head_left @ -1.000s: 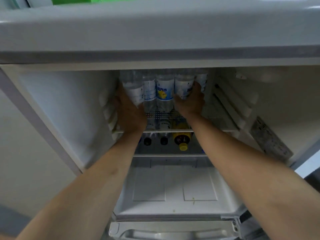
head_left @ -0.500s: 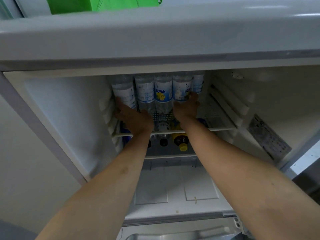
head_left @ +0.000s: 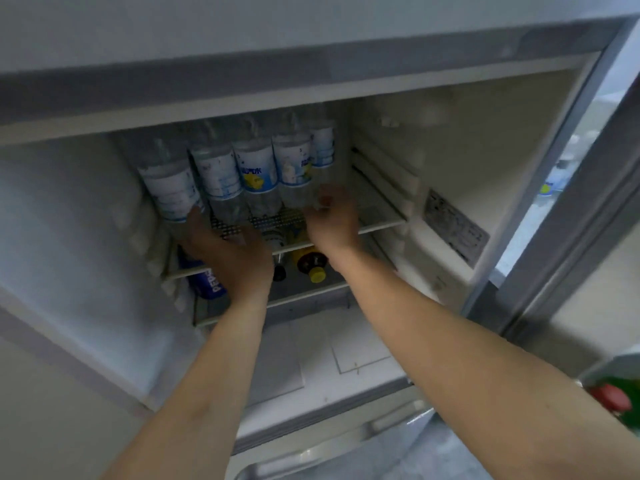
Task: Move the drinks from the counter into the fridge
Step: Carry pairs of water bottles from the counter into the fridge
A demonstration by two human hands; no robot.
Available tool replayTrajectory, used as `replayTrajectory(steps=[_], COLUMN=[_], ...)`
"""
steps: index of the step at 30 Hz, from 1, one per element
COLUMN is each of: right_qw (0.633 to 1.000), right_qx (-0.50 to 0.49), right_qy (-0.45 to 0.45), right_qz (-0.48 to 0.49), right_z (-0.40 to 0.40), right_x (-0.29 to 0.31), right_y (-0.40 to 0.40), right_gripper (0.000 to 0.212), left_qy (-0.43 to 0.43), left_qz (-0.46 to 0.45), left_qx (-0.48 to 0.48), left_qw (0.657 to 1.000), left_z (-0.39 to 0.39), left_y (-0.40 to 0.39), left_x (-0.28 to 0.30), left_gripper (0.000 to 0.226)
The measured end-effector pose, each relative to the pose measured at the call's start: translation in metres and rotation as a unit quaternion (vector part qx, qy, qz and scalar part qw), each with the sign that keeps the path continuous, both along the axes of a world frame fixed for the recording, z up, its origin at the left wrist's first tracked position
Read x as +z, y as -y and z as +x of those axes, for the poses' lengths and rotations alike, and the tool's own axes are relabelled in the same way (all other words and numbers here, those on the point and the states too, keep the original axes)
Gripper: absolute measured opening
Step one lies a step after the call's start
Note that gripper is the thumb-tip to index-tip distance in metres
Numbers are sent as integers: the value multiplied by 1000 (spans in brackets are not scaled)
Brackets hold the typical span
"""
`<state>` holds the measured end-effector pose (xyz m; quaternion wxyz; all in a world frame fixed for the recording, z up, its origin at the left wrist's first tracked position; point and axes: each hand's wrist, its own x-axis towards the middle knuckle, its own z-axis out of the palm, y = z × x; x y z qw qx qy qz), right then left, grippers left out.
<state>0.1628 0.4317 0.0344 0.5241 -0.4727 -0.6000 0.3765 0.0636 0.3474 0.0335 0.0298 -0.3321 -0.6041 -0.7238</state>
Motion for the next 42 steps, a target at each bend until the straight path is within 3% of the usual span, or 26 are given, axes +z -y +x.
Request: replayTrajectory(steps=[5,10,13,17,22,25,30,34,38,40,42], right_qw=[1000,999,995,982,939,898,812,752,690,661,636], right_qx=[15,-4,-64,-168,-307,-380,-487,-534,-574,-586,-590], right_qy=[-1,-20,-47,-58,-57,-73,-143,-181,-207,-220,-239], right_qz=[-5,-32,-55,-72,-143,-211,-289,-341,-391,-413,-437], right_z=[54,133,191,283,395,451,506,526,531,529,525], right_x=[-7,-30,-46,-69,-109,-138,-185,-220,-247,-260,-271], right_y=[54,125,170,237,335,398,481,530,570,587,600], right_gripper=[11,20,22,6,7,7,13,15,17,17,18], left_qy=[-2,-1,0,13,-3,-14,-112,-162,-184,-208,-213], left_qz=[74,45,16,-27,-101,-211,-355,-506,-668,-716,-738], left_qx=[-85,-162,-206,-279,-400,-478,-565,-604,-558,-518,-492], left_qw=[994,986,978,960,911,853,736,594,457,420,411], left_z=[63,140,192,261,338,365,383,380,353,335,330], left_y=[23,61,91,139,204,236,260,259,248,241,231], left_x=[7,-11,-31,-66,-121,-156,-217,-275,-324,-342,-351], left_gripper=[60,56,51,47,38,41,38,35,36,42,45])
